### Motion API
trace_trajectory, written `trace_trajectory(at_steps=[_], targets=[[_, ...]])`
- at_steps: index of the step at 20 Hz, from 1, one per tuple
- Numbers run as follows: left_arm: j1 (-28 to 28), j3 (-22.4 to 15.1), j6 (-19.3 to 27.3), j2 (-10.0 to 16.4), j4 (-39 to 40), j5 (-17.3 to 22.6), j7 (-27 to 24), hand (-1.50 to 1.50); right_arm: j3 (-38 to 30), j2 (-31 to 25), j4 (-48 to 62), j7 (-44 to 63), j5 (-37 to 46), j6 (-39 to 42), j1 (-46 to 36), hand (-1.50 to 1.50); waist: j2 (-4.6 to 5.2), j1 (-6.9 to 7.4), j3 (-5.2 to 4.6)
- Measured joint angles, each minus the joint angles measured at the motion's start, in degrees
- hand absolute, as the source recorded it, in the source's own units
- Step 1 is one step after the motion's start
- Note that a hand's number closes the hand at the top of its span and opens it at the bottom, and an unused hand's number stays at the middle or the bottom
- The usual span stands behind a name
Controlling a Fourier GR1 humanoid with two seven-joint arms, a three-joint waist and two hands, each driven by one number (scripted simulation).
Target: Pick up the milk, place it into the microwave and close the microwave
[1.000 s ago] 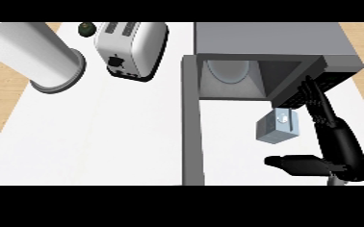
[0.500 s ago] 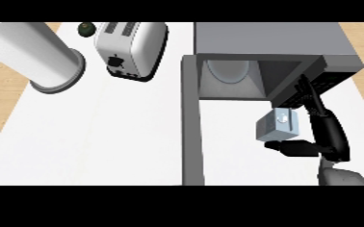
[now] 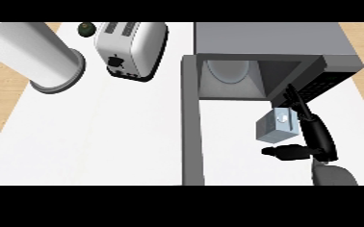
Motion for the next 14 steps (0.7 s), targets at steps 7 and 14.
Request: trace_trajectory(at_steps=[7, 14], targets=[[0.8, 3.5, -2.9, 0.1, -0.2, 3.6, 0.7, -1.5, 0.1, 0.1, 9.5, -5.7, 3.3, -4.2, -2.5, -1.5, 0.04, 0.0, 0.01], [2.5, 2.5, -3.1, 0.2, 0.0, 2.9, -1.3, -1.5, -0.2, -1.4, 18.9, -12.9, 8.0, -11.0, -5.0, 1.5, 0.06, 0.24, 0.02]])
